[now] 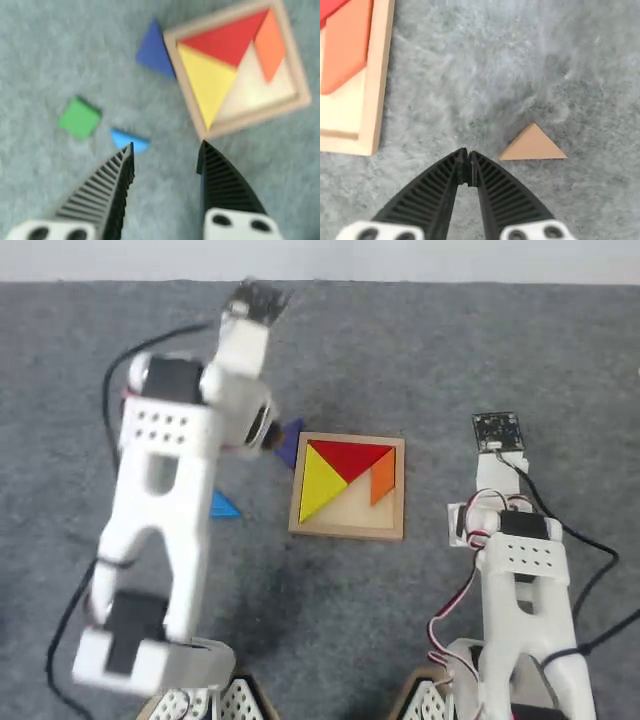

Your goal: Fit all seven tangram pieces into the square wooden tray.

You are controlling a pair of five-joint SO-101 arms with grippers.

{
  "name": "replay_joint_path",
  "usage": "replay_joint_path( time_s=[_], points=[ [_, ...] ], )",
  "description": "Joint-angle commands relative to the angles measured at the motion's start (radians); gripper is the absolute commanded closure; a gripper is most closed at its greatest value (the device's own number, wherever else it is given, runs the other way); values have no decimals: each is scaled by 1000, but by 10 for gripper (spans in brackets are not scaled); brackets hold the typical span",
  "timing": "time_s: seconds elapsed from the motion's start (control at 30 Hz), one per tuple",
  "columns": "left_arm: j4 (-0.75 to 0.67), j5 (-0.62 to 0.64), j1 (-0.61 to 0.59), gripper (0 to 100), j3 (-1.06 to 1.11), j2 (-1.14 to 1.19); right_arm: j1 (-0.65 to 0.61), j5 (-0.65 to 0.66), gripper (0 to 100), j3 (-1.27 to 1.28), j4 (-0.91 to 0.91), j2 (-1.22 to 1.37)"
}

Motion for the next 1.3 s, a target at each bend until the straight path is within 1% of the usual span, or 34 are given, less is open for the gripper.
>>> replay_joint_path(
  time_s=[0.0,0.1,0.17,0.23,0.3,0.37,0.43,0.53,0.63,0.83,0.9,1.03,1.1,1.17,1.27],
  points=[
    [-41,-37,-17,808,277,-238,44,78,989,-60,30,-13],
    [-172,-34,-11,808,486,-330,82,150,986,-89,41,53],
    [-272,-32,-20,807,618,-371,120,212,953,-114,35,116],
    [-354,-32,-21,807,731,-393,154,367,889,-163,33,170],
    [-419,-29,-21,807,808,-397,194,568,812,-215,41,206],
    [-457,-29,-21,807,852,-397,213,749,746,-238,53,217],
    [-477,-29,-23,807,874,-397,200,899,702,-238,76,220],
    [-496,-29,-23,807,898,-397,165,1046,692,-226,77,237],
    [-519,-29,-23,807,921,-397,147,1157,692,-218,41,288],
    [-517,-28,-23,807,929,-397,165,1307,692,-226,13,430],
    [-519,0,-23,807,929,-397,171,1355,692,-226,-18,460],
    [-519,20,-29,806,929,-397,189,1392,693,-235,-68,513],
    [-522,20,-61,806,929,-396,199,1395,705,-255,-71,541],
    [-546,21,-106,806,929,-396,214,1395,765,-267,-71,558],
    [-572,21,-160,806,929,-396,226,1395,902,-273,-71,570]
  ],
)
